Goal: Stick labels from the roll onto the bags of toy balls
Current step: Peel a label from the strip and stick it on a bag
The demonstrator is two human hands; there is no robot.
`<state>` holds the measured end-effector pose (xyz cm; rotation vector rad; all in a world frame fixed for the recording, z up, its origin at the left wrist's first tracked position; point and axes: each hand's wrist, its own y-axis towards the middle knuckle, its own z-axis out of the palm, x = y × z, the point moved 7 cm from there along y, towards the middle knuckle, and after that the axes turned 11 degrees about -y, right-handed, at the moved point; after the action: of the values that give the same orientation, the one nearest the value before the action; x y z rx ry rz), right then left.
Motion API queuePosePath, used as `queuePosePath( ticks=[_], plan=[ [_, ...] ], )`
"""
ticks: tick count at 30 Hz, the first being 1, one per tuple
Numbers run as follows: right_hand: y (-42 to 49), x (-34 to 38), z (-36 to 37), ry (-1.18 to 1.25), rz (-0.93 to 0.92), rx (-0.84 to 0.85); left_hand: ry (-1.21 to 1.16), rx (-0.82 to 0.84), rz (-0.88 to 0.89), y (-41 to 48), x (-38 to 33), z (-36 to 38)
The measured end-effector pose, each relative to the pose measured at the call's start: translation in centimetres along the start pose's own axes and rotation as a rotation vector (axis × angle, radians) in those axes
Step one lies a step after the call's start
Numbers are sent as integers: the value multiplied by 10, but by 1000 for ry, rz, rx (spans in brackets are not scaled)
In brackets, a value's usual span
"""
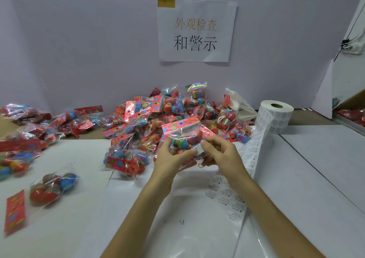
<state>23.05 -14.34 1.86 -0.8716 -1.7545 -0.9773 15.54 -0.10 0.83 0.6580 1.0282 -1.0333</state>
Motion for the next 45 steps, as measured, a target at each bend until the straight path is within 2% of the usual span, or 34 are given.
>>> queuePosePath(
  ticks=[4,13,21,31,45],
  plan=[
    [0,-3,1,-66,31,22,-6,-7,-8,0,-1,-1],
    [-1,2,-5,-124,-38,-59,27,-14,8,1,0,-2],
    [-1,3,-6,-123,-37,-57,33,-24,5,3,1,-3],
    [1,-1,0,-130,-48,3,19,2,26,1,0,-2],
    [0,0,9,-101,-75,113,-16,-68,102,3,-3,-9]
  ],
)
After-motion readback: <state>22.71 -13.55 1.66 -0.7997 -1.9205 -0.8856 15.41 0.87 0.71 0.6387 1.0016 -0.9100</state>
